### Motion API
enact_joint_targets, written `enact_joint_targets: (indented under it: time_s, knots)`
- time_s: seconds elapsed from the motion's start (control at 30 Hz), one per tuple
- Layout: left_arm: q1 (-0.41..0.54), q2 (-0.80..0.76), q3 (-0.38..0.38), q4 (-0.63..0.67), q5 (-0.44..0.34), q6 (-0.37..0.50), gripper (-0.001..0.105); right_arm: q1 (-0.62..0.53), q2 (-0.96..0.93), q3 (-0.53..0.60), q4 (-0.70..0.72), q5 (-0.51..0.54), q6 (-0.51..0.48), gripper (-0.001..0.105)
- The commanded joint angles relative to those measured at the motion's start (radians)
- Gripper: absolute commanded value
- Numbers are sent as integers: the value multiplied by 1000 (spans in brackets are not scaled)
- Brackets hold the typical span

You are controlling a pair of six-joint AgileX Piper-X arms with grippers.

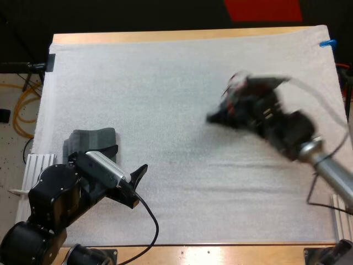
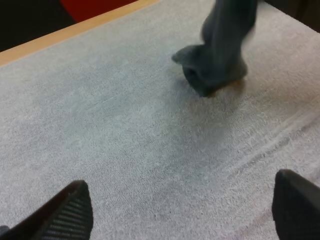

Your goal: Pick towel from pile fold and stack

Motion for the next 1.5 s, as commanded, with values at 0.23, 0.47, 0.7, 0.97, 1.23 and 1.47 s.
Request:
enact_joint_targets:
  time_s: [0.23,0.47,0.7,0.97,1.23,1.47]
  knots:
    - [-3,1,-6,-5,-10,0,72,311,104,71,-188,-10,71,0]
    - [-3,1,-6,-5,-10,0,72,417,153,71,-262,-96,71,0]
    - [-3,1,-6,-5,-23,0,72,417,151,60,-212,-303,71,40]
    - [-3,1,-6,-7,-45,21,72,411,92,60,-131,-258,-27,77]
    - [-3,1,-6,-11,-69,21,72,308,-3,58,-133,105,-242,77]
    - [-3,1,-6,-31,-69,21,72,71,10,58,-109,-28,-248,75]
